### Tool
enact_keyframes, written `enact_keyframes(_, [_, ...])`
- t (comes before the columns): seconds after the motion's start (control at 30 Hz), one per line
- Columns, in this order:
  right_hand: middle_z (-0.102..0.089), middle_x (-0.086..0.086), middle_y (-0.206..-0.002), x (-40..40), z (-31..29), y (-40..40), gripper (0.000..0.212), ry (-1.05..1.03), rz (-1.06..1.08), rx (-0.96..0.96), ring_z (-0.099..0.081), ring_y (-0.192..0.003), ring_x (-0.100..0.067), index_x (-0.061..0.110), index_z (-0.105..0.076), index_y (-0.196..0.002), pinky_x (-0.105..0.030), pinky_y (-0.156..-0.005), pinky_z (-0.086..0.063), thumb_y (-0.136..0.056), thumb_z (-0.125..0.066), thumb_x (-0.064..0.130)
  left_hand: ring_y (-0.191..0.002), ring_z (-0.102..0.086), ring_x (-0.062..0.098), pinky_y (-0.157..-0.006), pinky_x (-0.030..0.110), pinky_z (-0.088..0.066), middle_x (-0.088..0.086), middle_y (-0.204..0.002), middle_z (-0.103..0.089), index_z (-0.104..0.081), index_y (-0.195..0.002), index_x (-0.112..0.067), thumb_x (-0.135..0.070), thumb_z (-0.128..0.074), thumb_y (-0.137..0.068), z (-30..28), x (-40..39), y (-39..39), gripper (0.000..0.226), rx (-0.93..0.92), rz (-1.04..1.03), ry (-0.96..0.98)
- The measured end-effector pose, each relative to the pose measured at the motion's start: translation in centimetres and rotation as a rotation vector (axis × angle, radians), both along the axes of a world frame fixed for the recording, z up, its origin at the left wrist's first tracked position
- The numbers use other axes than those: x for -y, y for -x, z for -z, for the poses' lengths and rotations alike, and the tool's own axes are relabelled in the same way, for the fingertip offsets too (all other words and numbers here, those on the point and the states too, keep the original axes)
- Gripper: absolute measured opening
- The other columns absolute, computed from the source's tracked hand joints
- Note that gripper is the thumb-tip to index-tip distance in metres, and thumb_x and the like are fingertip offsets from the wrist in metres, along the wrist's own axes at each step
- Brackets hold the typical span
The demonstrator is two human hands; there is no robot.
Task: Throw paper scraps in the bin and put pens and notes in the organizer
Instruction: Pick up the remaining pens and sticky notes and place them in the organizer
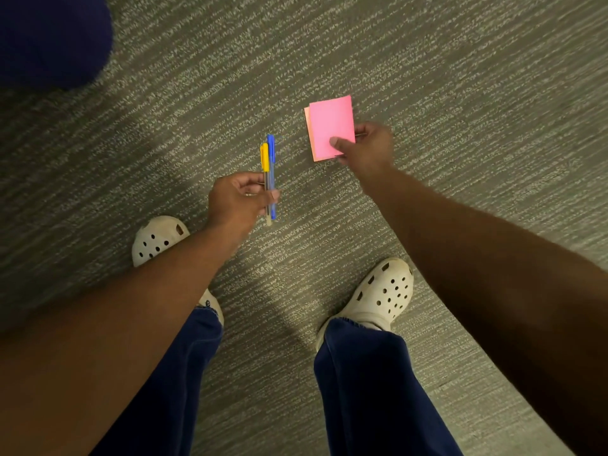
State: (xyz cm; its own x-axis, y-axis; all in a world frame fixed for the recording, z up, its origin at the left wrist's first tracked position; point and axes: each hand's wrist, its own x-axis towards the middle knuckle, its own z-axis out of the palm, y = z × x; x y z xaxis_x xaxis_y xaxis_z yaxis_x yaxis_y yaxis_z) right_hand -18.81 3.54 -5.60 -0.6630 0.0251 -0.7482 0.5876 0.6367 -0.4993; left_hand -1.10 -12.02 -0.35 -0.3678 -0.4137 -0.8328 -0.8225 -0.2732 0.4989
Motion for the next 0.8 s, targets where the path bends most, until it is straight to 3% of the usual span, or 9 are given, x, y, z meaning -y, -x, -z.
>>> enact_keyframes(0.1, [-0.073, -0.007, -0.12, 0.8, 1.2, -0.2, 0.046, -0.235, -0.203, -0.106, -0.069, -0.095, -0.019, 0.011, -0.065, -0.115, -0.02, -0.058, -0.051, -0.078, -0.089, 0.024, -0.09, -0.08, 0.029, -0.086, 0.049, -0.066, 0.0, -0.099, -0.076, -0.074, -0.115, -0.009, -0.004, -0.085, -0.084, 0.0, 0.2, -0.1, 0.034, -0.005, -0.003, -0.008])
enact_keyframes(0.23, [-0.064, -0.006, -0.13, 1.8, 2.3, 0.0, 0.067, -0.364, -0.306, -0.127, -0.064, -0.117, -0.027, 0.014, -0.056, -0.126, -0.041, -0.094, -0.058, -0.073, -0.092, 0.033, -0.09, -0.08, 0.029, -0.085, 0.05, -0.066, 0.008, -0.105, -0.077, -0.073, -0.12, -0.003, -0.002, -0.084, -0.084, -0.1, 0.5, -0.2, 0.038, -0.01, -0.004, 0.008])
enact_keyframes(0.43, [-0.073, -0.007, -0.115, 2.8, 2.1, 0.0, 0.056, -0.275, -0.147, 0.024, -0.074, -0.099, -0.025, 0.011, -0.062, -0.124, -0.04, -0.078, -0.066, -0.077, -0.091, 0.023, -0.096, -0.079, 0.033, -0.087, 0.052, -0.065, 0.013, -0.113, -0.076, -0.073, -0.117, -0.007, -0.003, -0.084, -0.085, -0.4, 0.6, -0.5, 0.034, -0.019, -0.023, 0.005])
enact_keyframes(0.5, [-0.072, -0.008, -0.112, 2.6, 1.9, -0.1, 0.044, -0.223, -0.052, 0.005, -0.074, -0.097, -0.027, 0.011, -0.062, -0.113, -0.039, -0.071, -0.067, -0.079, -0.089, 0.014, -0.094, -0.08, 0.031, -0.088, 0.052, -0.065, 0.013, -0.113, -0.076, -0.072, -0.12, -0.005, -0.002, -0.083, -0.085, -0.6, 0.9, -0.4, 0.037, -0.025, -0.044, -0.007])
enact_keyframes(0.6, [-0.065, -0.008, -0.115, 2.2, 1.2, -0.5, 0.051, -0.175, -0.004, 0.004, -0.067, -0.1, -0.024, 0.011, -0.051, -0.116, -0.028, -0.058, -0.056, -0.079, -0.087, 0.006, -0.095, -0.08, 0.03, -0.089, 0.049, -0.065, 0.012, -0.113, -0.075, -0.071, -0.121, -0.005, -0.003, -0.083, -0.085, -1.0, 1.4, -0.5, 0.038, -0.036, -0.066, -0.011])
enact_keyframes(0.67, [-0.061, -0.007, -0.119, 1.7, 0.2, -0.7, 0.061, -0.068, 0.054, 0.067, -0.062, -0.104, -0.024, 0.009, -0.047, -0.126, -0.024, -0.062, -0.053, -0.079, -0.085, 0.001, -0.097, -0.08, 0.031, -0.088, 0.047, -0.065, 0.012, -0.112, -0.076, -0.072, -0.12, -0.006, -0.004, -0.084, -0.085, -1.5, 1.6, -0.7, 0.038, -0.052, -0.07, -0.014])
enact_keyframes(0.73, [-0.064, -0.009, -0.125, 1.1, -1.4, -1.1, 0.059, 0.09, 0.107, 0.164, -0.064, -0.111, -0.027, 0.002, -0.05, -0.133, -0.035, -0.077, -0.061, -0.083, -0.081, -0.003, -0.096, -0.08, 0.031, -0.086, 0.045, -0.066, 0.012, -0.11, -0.077, -0.071, -0.119, -0.006, -0.004, -0.084, -0.084, -2.4, 1.7, -1.1, 0.037, -0.066, -0.074, -0.019])
enact_keyframes(0.8, [-0.068, -0.013, -0.13, 0.6, -4.0, -1.9, 0.051, 0.171, 0.111, 0.239, -0.068, -0.113, -0.03, 0.001, -0.058, -0.135, -0.037, -0.079, -0.063, -0.088, -0.076, -0.001, -0.093, -0.081, 0.029, -0.084, 0.045, -0.066, 0.012, -0.108, -0.078, -0.072, -0.117, -0.008, -0.004, -0.084, -0.084, -4.1, 2.0, -1.5, 0.035, -0.083, -0.085, -0.016])
